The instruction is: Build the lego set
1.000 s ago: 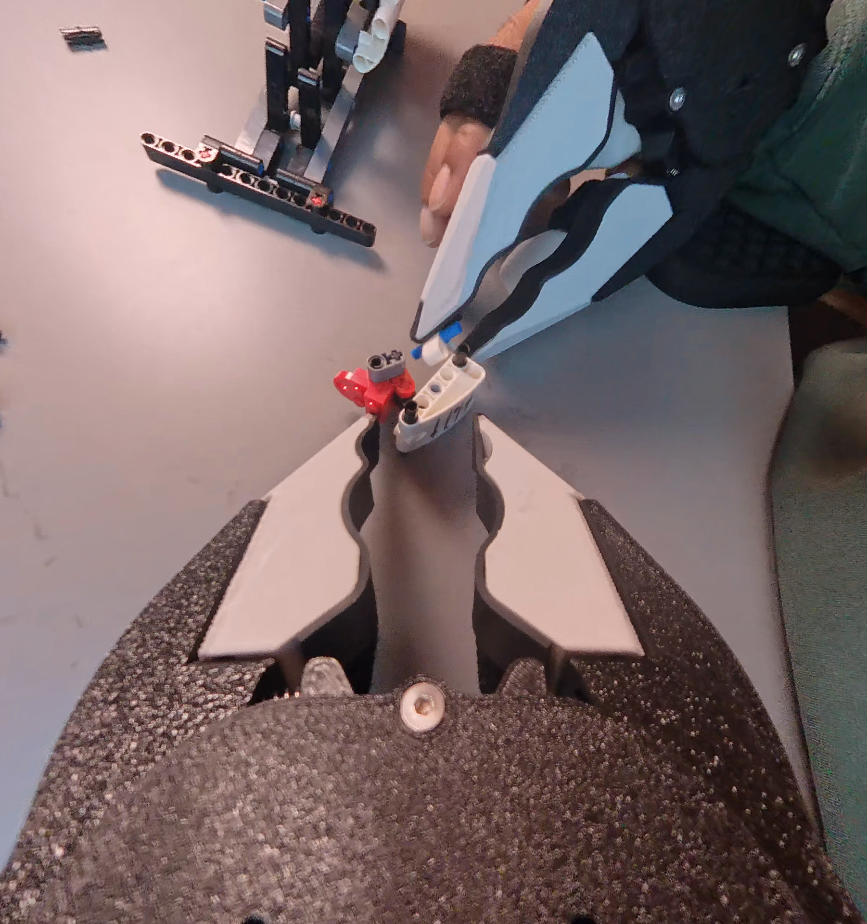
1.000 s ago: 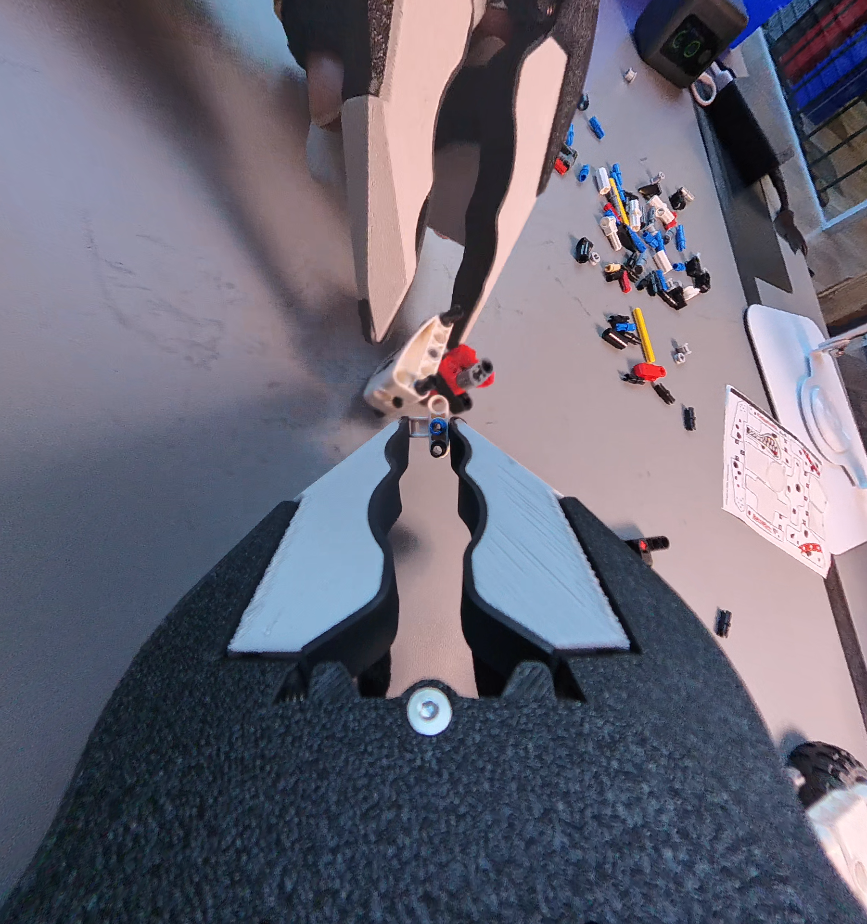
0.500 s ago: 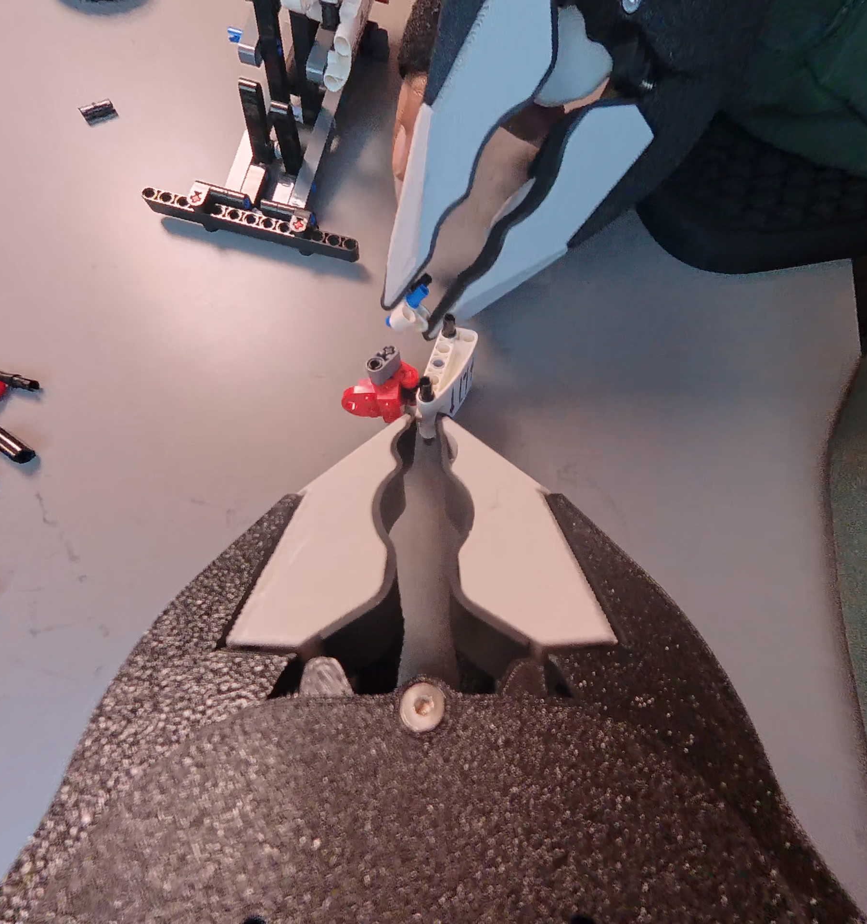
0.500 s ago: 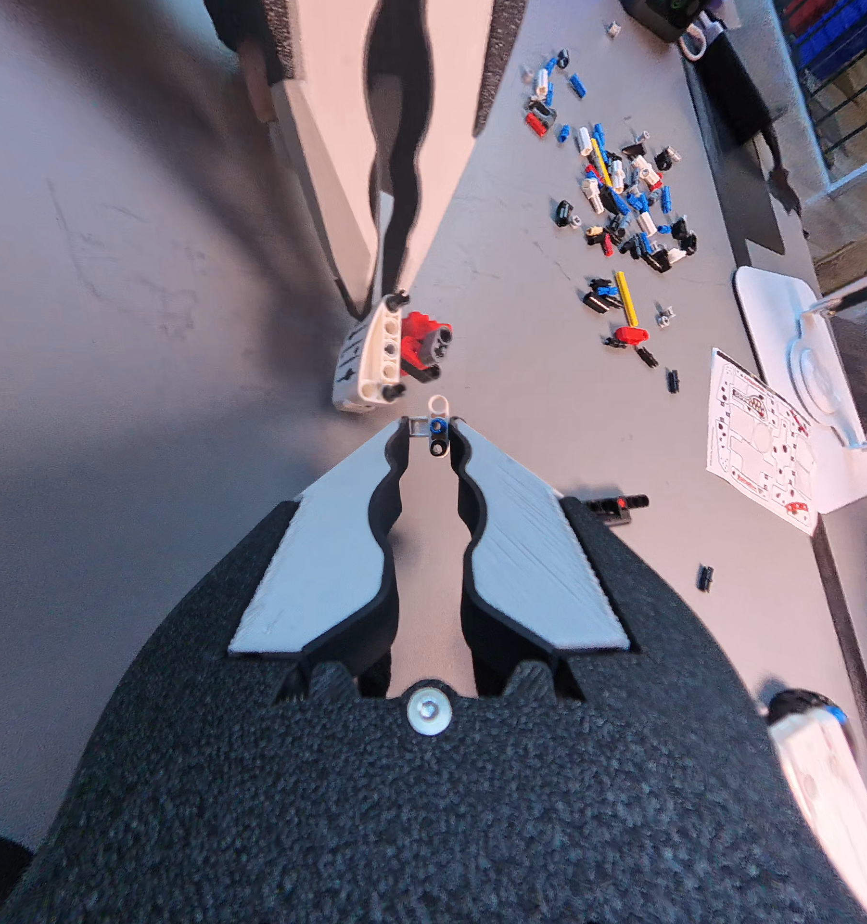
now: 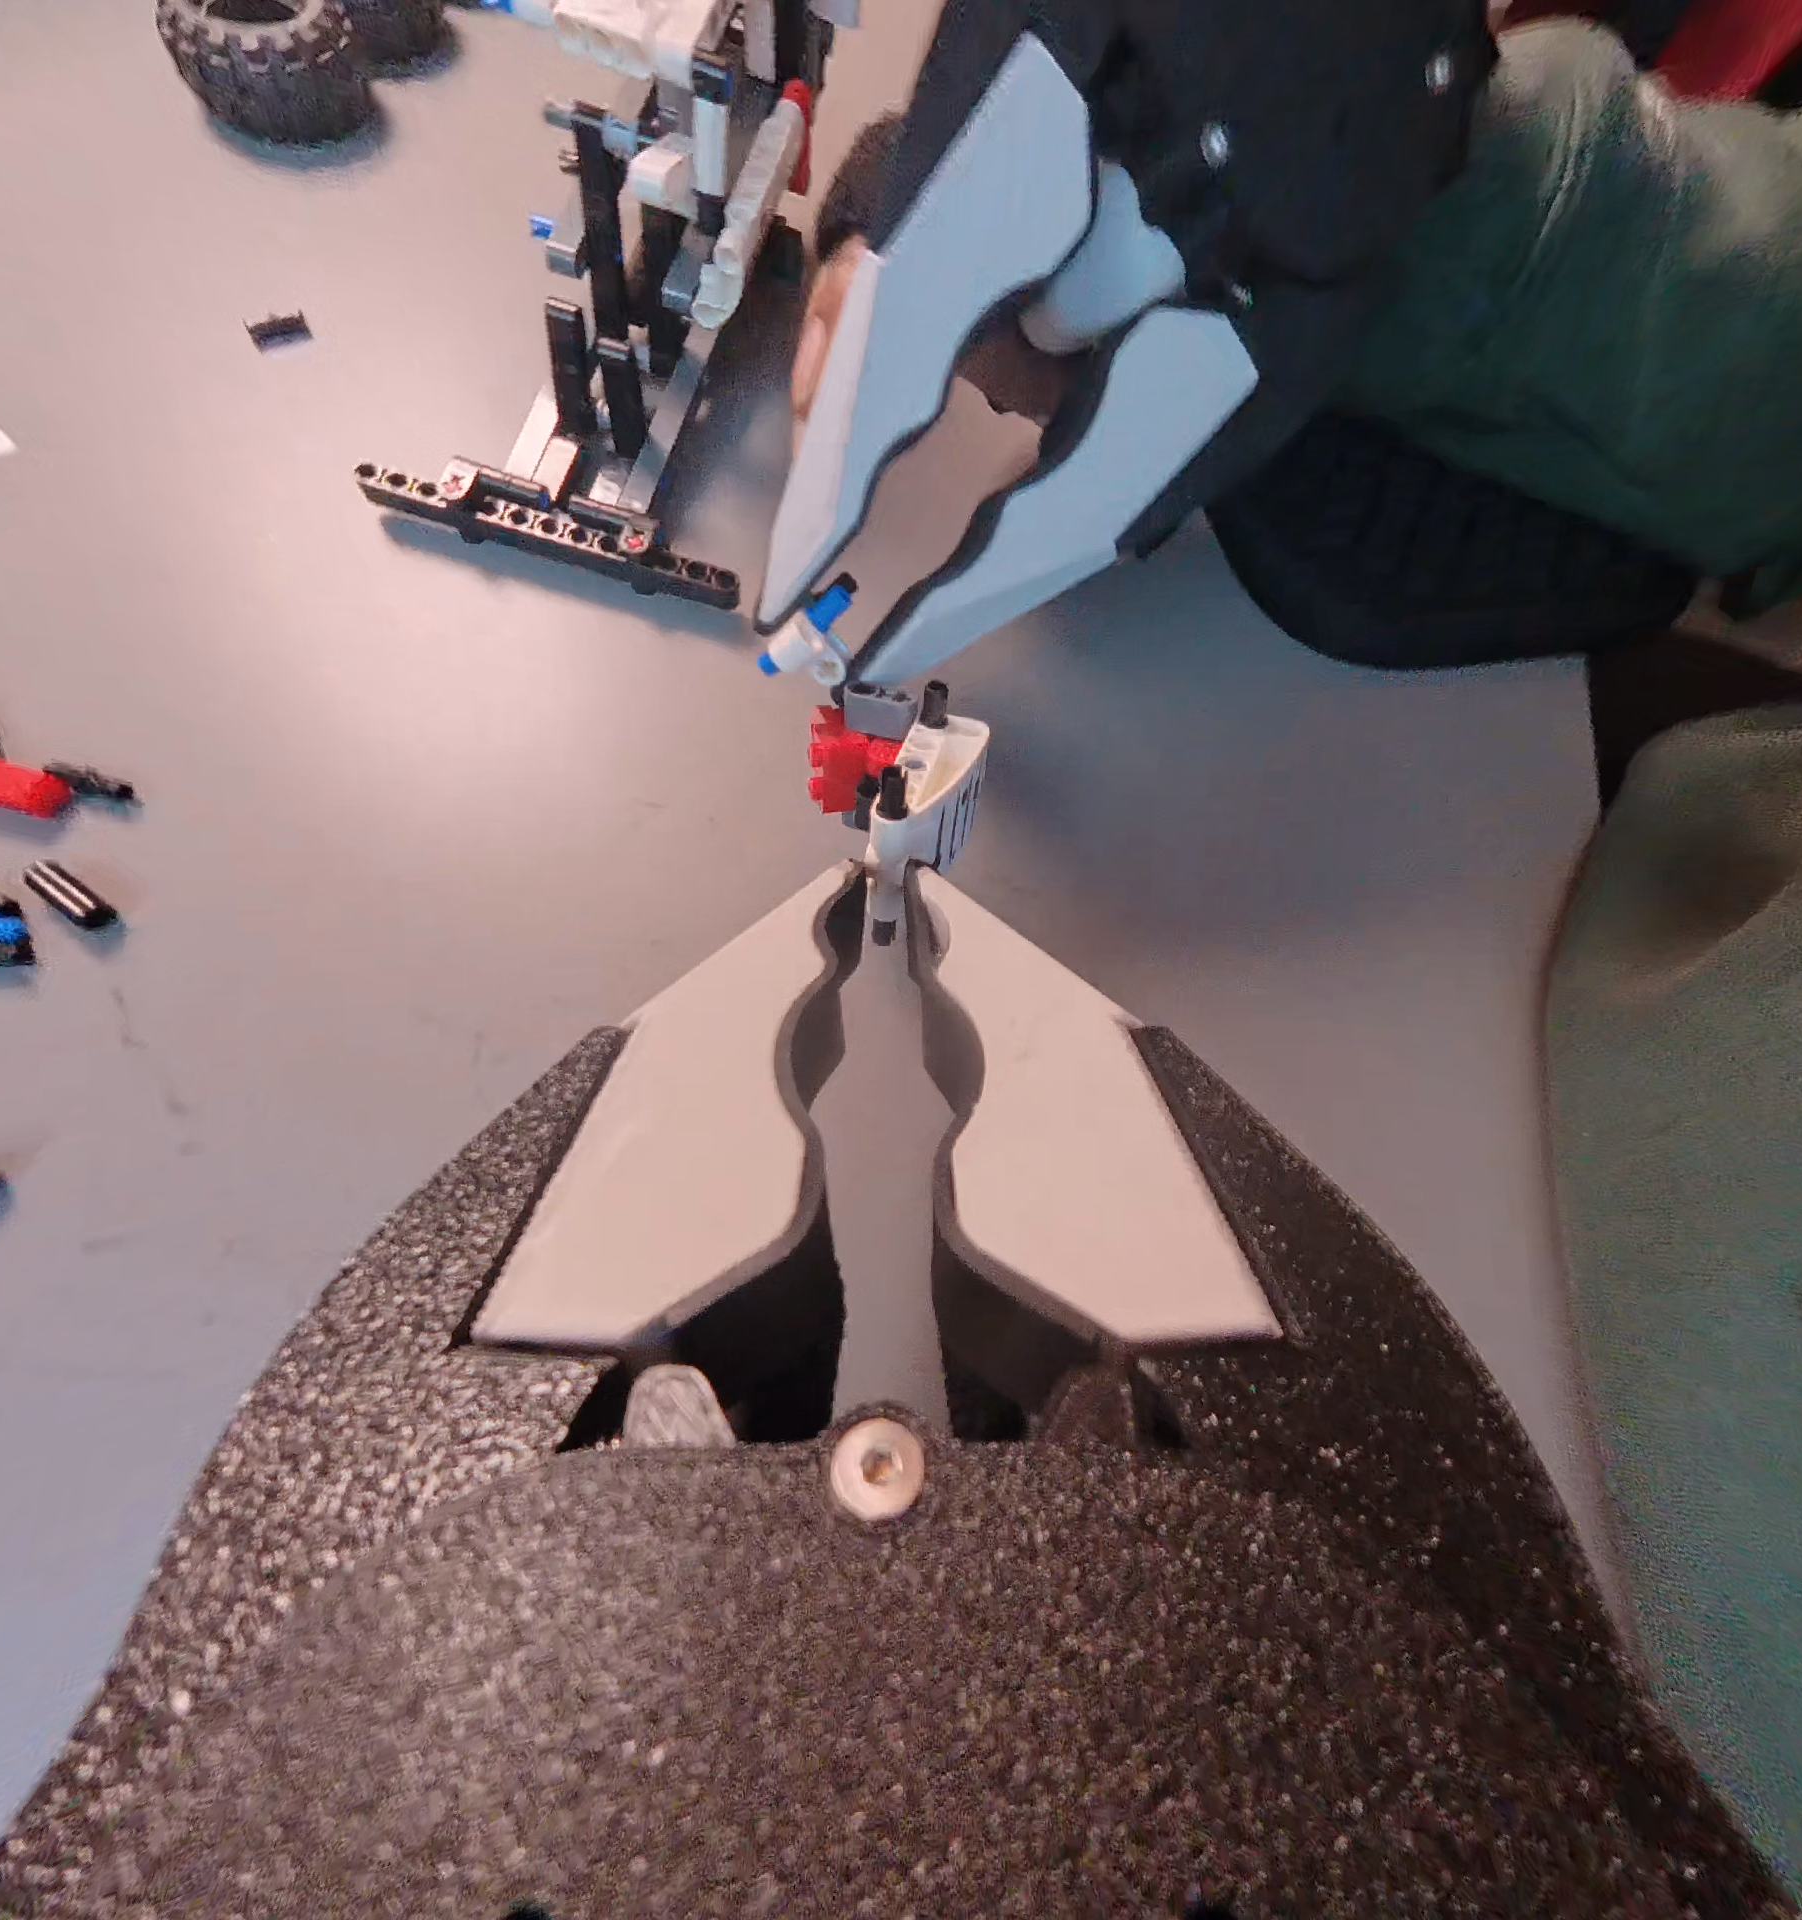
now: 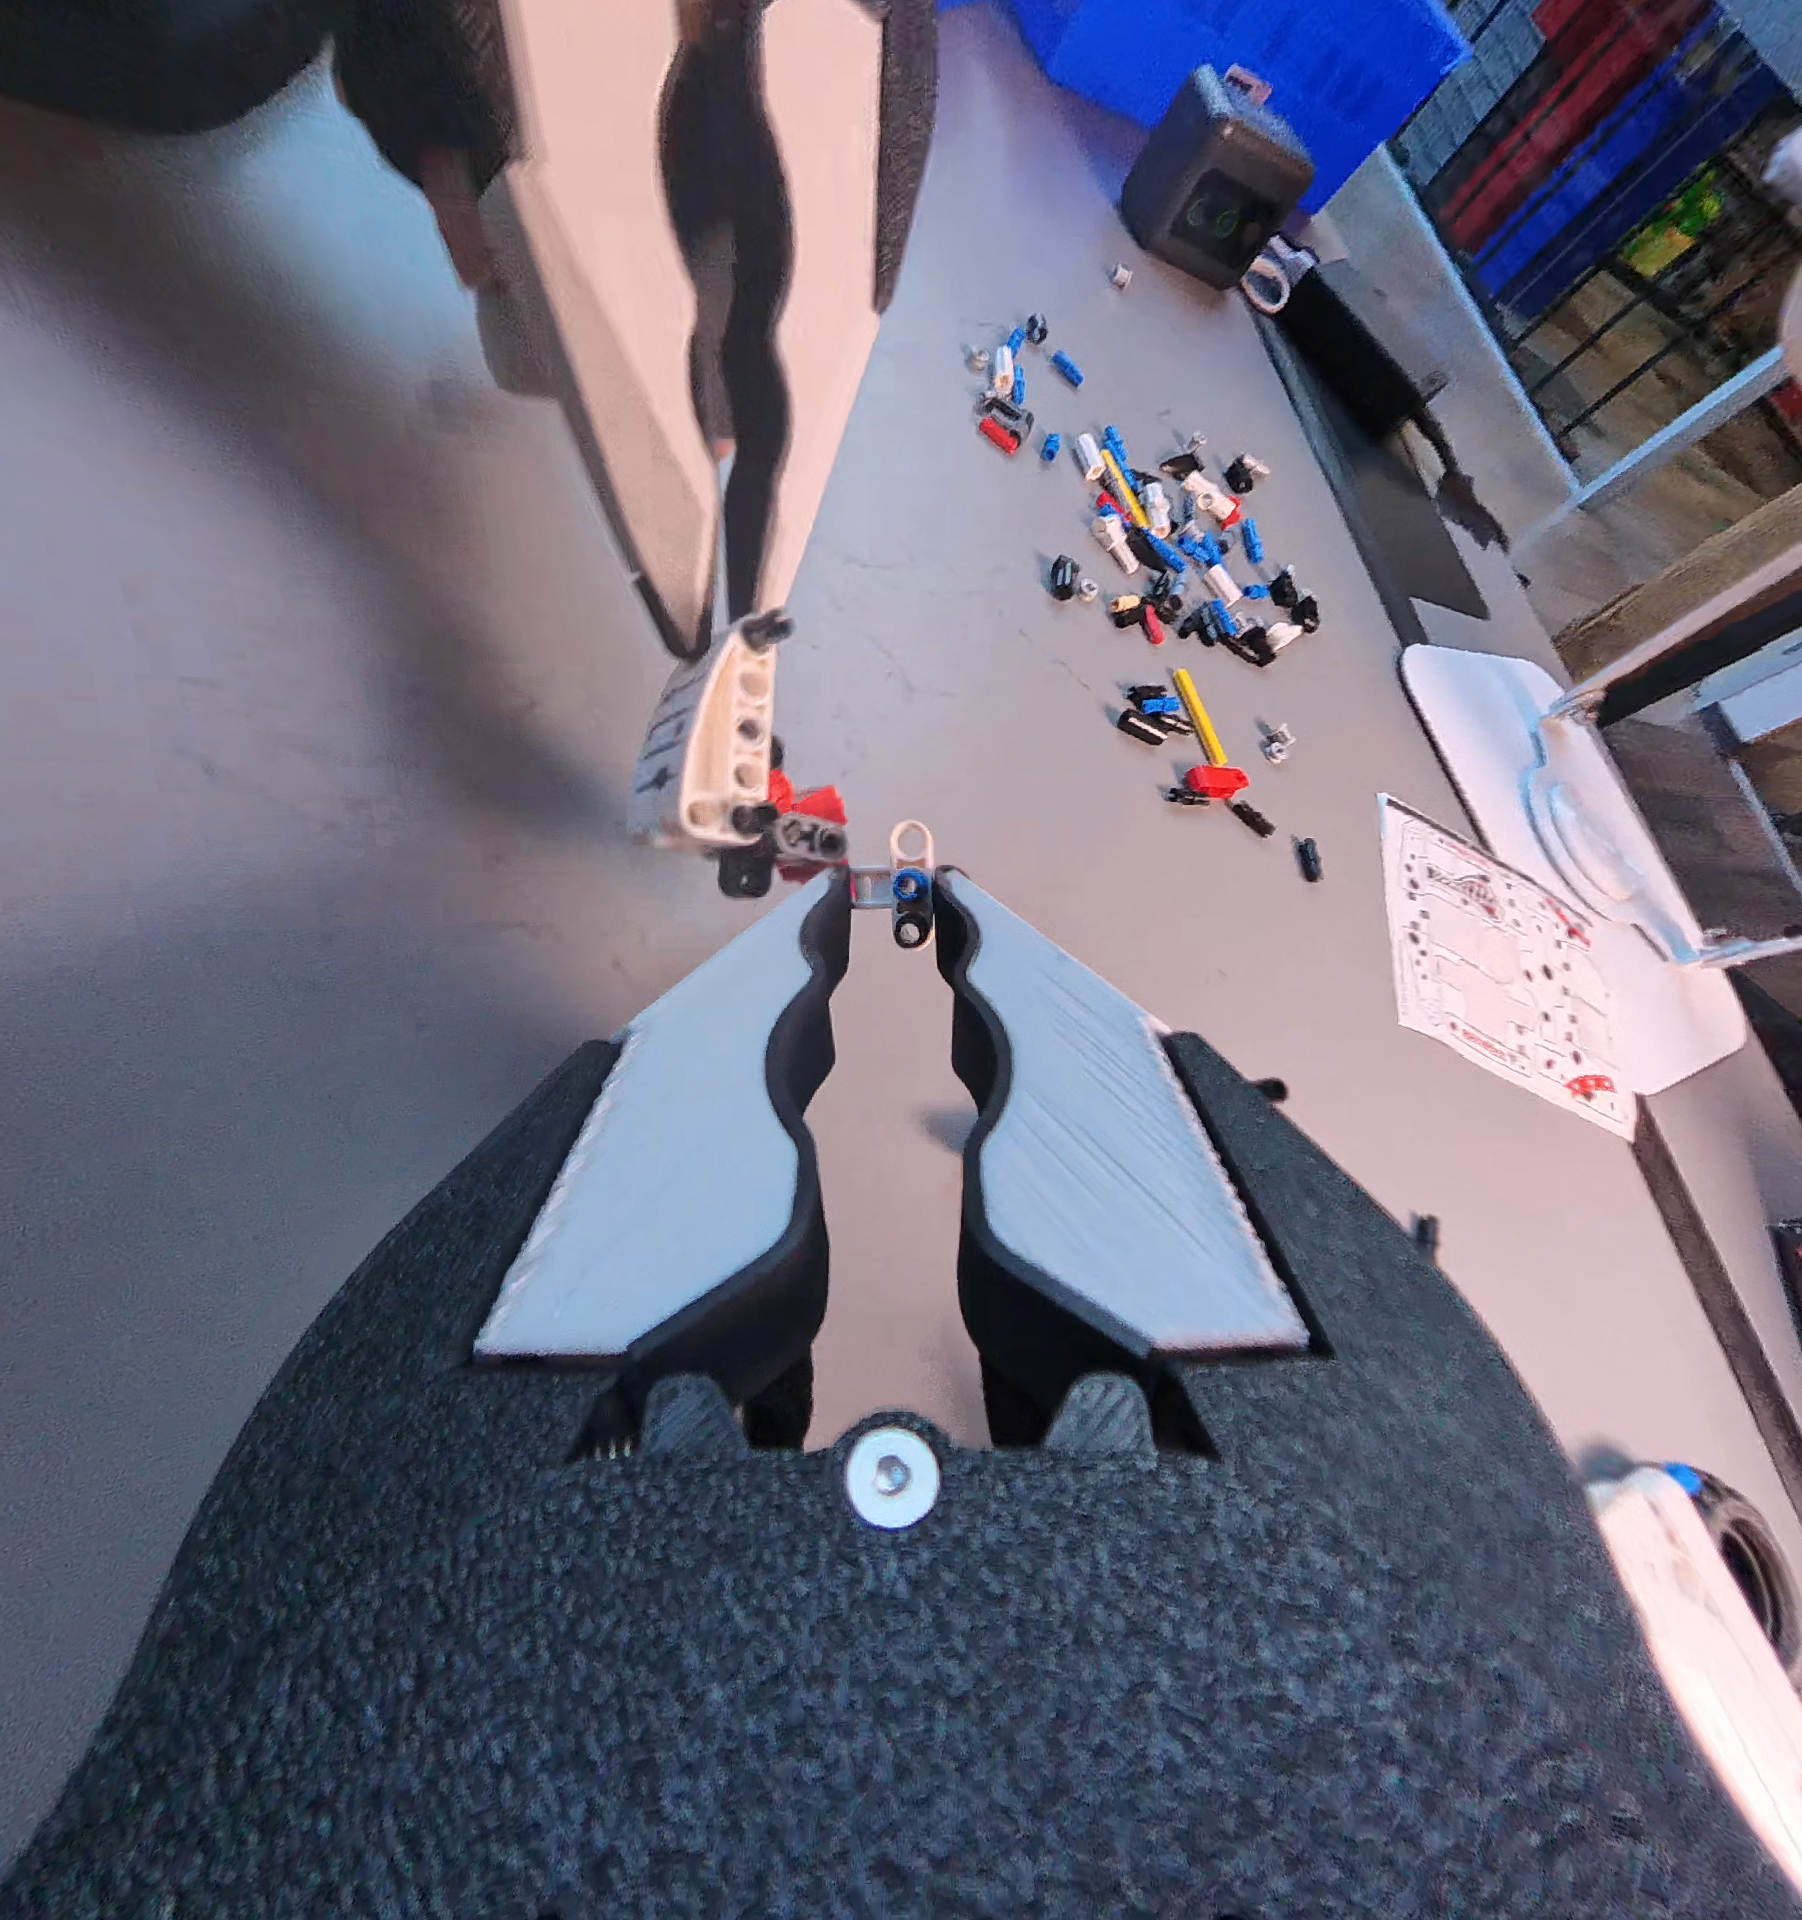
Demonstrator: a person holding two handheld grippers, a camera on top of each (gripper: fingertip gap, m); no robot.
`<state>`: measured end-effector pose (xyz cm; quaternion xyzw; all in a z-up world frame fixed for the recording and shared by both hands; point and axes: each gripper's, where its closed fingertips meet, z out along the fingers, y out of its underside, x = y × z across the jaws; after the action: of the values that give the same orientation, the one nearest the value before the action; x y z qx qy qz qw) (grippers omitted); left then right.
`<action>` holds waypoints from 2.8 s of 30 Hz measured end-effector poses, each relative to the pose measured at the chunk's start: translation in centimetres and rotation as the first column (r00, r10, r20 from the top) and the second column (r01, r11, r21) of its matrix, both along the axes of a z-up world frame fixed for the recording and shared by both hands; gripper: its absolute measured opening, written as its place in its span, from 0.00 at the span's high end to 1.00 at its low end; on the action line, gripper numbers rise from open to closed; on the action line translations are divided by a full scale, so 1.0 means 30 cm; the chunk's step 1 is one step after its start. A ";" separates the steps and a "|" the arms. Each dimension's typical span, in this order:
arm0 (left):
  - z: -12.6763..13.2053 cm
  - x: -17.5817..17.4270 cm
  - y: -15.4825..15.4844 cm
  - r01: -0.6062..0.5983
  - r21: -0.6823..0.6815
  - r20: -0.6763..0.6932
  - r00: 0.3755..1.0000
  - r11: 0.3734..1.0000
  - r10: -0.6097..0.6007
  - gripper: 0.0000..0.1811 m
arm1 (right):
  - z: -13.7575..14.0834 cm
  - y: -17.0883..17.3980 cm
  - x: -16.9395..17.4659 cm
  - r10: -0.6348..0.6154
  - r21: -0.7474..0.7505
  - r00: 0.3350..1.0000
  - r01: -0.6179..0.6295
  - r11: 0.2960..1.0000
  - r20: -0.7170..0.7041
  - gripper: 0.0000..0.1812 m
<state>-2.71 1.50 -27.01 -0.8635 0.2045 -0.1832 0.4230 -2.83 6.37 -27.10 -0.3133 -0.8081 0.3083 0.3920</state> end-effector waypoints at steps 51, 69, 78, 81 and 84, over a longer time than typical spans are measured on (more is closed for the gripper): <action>-0.040 -0.263 -0.033 -0.166 -0.229 0.136 0.970 0.959 0.200 0.86 | -0.057 -0.033 0.022 0.031 0.037 0.996 -0.034 0.999 0.083 0.91; -0.085 -0.110 -0.005 0.056 -0.316 -0.006 0.998 0.947 -0.061 0.77 | -0.060 -0.048 0.017 0.046 0.024 0.996 -0.048 0.999 0.073 0.91; -0.090 -0.195 -0.125 0.034 -0.235 -0.015 0.999 0.971 -0.039 0.75 | -0.044 -0.073 0.006 0.065 0.006 0.997 -0.065 0.998 0.036 0.91; -0.096 -0.174 -0.109 0.034 -0.207 -0.007 0.999 0.978 -0.036 0.76 | -0.035 -0.094 0.000 0.078 0.004 0.997 -0.078 0.997 0.012 0.91; -0.102 -0.162 -0.088 0.021 -0.206 -0.018 1.000 0.978 -0.026 0.76 | -0.046 -0.104 -0.002 0.084 0.026 0.996 -0.085 0.996 0.018 0.91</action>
<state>-7.57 -1.16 -30.07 -0.9020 0.1990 -0.1996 0.3269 -2.90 3.24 -28.47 -0.2761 -0.8279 0.3110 0.3763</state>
